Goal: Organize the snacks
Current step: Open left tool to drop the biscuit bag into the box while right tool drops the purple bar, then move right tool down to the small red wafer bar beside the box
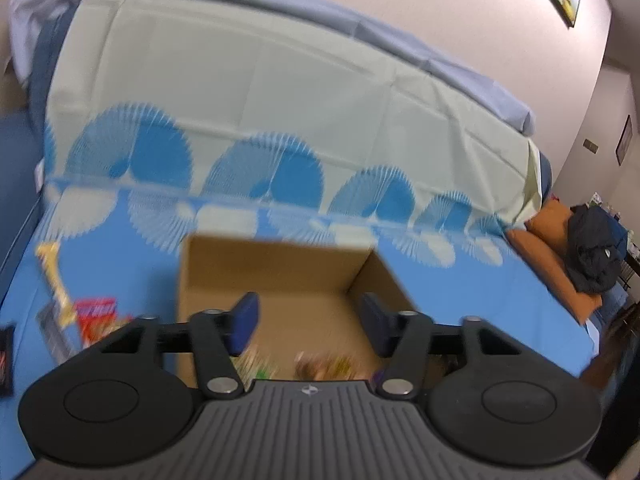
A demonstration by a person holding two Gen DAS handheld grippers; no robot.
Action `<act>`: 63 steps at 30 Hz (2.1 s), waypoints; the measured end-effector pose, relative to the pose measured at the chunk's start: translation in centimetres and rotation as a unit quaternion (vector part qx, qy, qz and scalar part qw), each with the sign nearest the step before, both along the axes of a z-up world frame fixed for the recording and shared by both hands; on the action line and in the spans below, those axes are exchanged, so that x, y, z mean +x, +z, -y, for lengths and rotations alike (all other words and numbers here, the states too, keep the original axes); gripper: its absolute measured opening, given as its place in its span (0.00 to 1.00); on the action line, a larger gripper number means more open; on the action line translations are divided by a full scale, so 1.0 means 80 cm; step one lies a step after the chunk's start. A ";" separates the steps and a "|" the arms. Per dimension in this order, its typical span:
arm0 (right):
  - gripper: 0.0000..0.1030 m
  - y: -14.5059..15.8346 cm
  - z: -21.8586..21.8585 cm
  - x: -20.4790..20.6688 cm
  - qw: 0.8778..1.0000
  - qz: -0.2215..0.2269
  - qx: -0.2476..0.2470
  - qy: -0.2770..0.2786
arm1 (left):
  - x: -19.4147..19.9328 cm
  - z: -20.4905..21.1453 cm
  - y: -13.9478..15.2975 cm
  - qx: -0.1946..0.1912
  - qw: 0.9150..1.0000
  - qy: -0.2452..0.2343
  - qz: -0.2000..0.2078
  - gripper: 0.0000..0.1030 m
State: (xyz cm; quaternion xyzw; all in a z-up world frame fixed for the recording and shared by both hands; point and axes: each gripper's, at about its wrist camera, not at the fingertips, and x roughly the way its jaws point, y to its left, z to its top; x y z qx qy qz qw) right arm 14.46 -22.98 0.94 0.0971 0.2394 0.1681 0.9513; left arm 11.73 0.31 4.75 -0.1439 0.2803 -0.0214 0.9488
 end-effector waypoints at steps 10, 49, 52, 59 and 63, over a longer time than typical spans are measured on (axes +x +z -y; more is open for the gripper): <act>0.61 0.002 -0.016 -0.013 1.000 0.012 -0.016 0.004 | -0.107 -0.128 -0.077 0.047 0.997 0.049 -0.028 0.27; 0.54 -0.124 -0.438 -0.021 0.914 -0.061 -0.382 0.123 | -0.195 -0.260 -0.167 0.013 0.992 0.128 -0.009 0.36; 0.56 -0.148 -0.440 -0.011 0.904 -0.080 -0.399 0.129 | -0.195 -0.261 -0.168 0.014 0.992 0.124 -0.009 0.37; 0.26 -0.167 -0.437 -0.003 0.909 -0.102 -0.381 0.136 | -0.198 -0.261 -0.167 0.011 0.993 0.115 -0.008 0.37; 0.00 -0.162 -0.429 -0.011 0.918 -0.109 -0.348 0.154 | -0.201 -0.261 -0.167 0.007 0.994 0.109 -0.005 0.37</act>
